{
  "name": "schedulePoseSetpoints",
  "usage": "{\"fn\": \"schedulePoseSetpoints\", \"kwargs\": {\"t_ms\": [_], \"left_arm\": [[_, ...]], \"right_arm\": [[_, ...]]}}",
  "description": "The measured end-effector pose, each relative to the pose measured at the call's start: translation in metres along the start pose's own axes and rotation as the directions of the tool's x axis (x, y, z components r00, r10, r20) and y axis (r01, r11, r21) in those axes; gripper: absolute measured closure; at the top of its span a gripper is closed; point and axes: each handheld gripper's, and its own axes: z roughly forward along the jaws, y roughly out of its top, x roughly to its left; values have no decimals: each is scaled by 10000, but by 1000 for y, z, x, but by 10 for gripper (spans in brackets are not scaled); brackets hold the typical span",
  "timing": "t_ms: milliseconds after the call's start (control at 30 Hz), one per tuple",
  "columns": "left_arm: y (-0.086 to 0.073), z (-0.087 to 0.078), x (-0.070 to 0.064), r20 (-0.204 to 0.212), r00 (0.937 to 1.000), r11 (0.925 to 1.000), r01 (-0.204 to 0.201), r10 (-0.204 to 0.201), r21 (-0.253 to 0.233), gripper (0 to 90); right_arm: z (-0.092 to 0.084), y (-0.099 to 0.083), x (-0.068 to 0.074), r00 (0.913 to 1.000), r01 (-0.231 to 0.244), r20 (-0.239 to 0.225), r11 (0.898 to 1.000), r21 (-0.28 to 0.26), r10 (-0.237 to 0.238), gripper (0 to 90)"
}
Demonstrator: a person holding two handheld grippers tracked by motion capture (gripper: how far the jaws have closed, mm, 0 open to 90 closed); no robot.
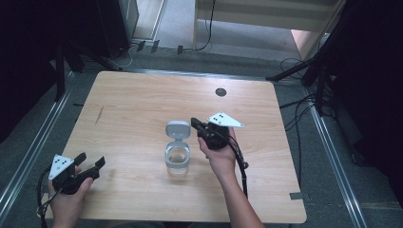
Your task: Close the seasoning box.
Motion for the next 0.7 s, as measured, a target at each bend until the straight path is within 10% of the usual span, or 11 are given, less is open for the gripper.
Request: {"fn": "schedulePoseSetpoints", "kwargs": {"t_ms": [367, 600, 700], "left_arm": [[1, 2, 0, -5, 9999, 9999, 103, -103, 73, 247], [1, 2, 0, -31, 9999, 9999, 118, -117, 97, 247], [1, 2, 0, -30, 9999, 9999, 117, -117, 122, 248]], "right_arm": [[-18, -5, 25, 9904, 899, -1054, 9959, 49, -889, 900], [-35, -14, 22, 9932, 873, -778, 9962, 1, -870, 896], [-45, -22, 8, 9984, 487, -276, 9988, -55, -488, 683]]}}
